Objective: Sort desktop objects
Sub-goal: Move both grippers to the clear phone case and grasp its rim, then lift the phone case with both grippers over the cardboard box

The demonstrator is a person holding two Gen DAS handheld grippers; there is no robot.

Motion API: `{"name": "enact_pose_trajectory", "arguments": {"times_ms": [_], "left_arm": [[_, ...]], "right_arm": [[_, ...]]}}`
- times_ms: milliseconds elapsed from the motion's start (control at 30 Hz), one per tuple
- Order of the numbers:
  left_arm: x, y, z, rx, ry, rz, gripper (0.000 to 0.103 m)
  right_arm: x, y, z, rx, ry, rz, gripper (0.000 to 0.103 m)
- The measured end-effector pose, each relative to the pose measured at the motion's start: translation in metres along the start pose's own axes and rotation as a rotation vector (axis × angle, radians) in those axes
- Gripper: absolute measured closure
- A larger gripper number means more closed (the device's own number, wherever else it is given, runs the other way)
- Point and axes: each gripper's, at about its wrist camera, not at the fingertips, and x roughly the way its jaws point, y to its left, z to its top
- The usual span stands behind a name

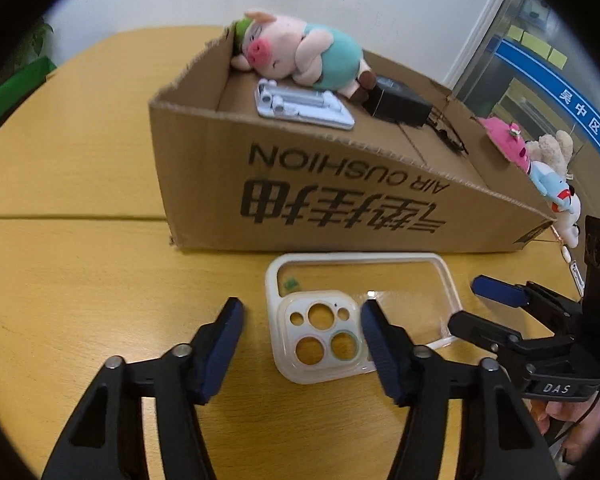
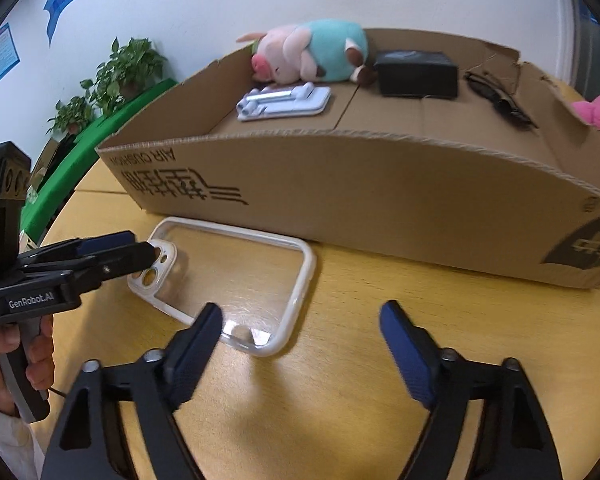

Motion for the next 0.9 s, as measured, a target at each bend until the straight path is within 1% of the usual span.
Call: {"name": "enact_pose_trajectory", "arguments": {"times_ms": [33,67,100,133,167,267,367,433,533,633,733,833,900], "left_arm": [[-0.001,0.000,0.000,0.002,-0.010,0.003,0.054],[0.000,0.000,0.000,-0.002,-0.004,-0.006,0.064],[0.001,0.000,0.001,-0.006,0.005,-0.018,0.065],[0.000,0.001,0.001,-0.013,0.004,-0.021,0.066],[0.000,0.002,0.001,-0.015,0.004,-0.021,0.067],[0.000,0.002,0.001,-0.016,0.001,-0.021,0.067],[-0.002,0.002,0.000,-0.026,0.001,-0.028,0.067],[-0.006,-0.001,0.000,-0.009,-0.016,-0.031,0.067],[-0.015,-0.008,0.002,0.004,-0.047,-0.056,0.067],[-0.030,-0.019,0.007,0.024,-0.101,-0.098,0.067],[-0.043,-0.036,0.015,0.054,-0.153,-0.116,0.067],[-0.055,-0.050,0.025,0.071,-0.200,-0.136,0.067],[-0.061,-0.059,0.037,0.084,-0.228,-0.145,0.067]], "right_arm": [[0.002,0.002,0.000,-0.015,-0.006,-0.008,0.036],[0.004,0.005,0.002,-0.033,-0.005,-0.017,0.043],[0.004,0.005,0.004,-0.037,-0.008,0.002,0.049],[0.005,0.006,0.005,-0.033,-0.005,0.031,0.060],[0.006,0.006,0.005,-0.031,-0.002,0.056,0.067],[0.006,0.009,0.005,-0.033,-0.006,0.053,0.067],[0.004,0.003,0.003,0.007,-0.014,0.099,0.066],[-0.001,-0.002,0.000,0.030,-0.027,0.133,0.065],[-0.012,-0.006,-0.002,0.035,-0.065,0.152,0.065],[-0.034,-0.014,-0.004,0.053,-0.131,0.175,0.065],[-0.059,-0.020,-0.003,0.067,-0.202,0.187,0.064],[-0.089,-0.022,0.006,0.050,-0.285,0.167,0.064],[-0.101,-0.024,0.015,0.037,-0.316,0.152,0.064]]}}
